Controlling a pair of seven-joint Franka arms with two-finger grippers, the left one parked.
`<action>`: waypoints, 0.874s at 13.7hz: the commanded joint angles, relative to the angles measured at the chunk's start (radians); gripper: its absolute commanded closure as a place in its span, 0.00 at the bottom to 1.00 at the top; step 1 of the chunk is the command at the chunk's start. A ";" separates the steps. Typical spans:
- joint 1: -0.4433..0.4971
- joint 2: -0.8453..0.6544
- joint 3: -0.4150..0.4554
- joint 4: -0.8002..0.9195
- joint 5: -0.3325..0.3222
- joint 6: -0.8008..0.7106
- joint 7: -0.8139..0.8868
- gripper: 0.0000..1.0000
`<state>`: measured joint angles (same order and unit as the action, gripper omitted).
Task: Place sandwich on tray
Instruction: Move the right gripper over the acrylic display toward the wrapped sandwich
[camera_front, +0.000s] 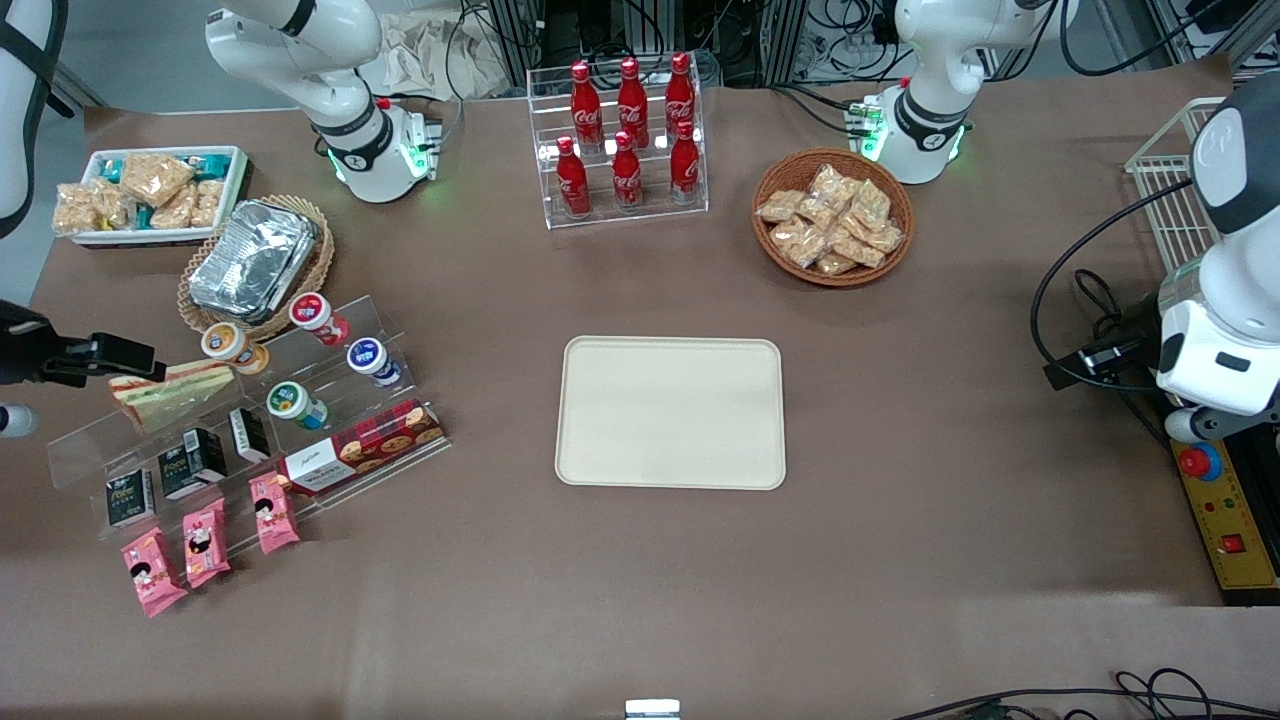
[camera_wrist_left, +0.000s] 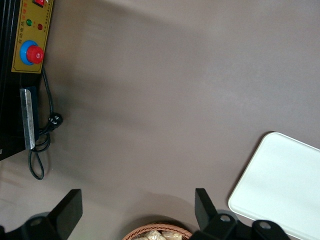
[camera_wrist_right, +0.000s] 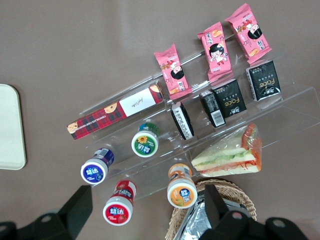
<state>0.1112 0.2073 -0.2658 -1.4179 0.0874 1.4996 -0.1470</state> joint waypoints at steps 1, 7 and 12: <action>-0.007 -0.008 -0.006 -0.009 -0.026 -0.048 0.001 0.00; -0.010 -0.016 -0.072 -0.013 -0.038 -0.094 0.099 0.00; -0.010 -0.011 -0.070 -0.012 -0.002 -0.099 0.416 0.00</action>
<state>0.1009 0.2079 -0.3368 -1.4216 0.0611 1.4125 0.1663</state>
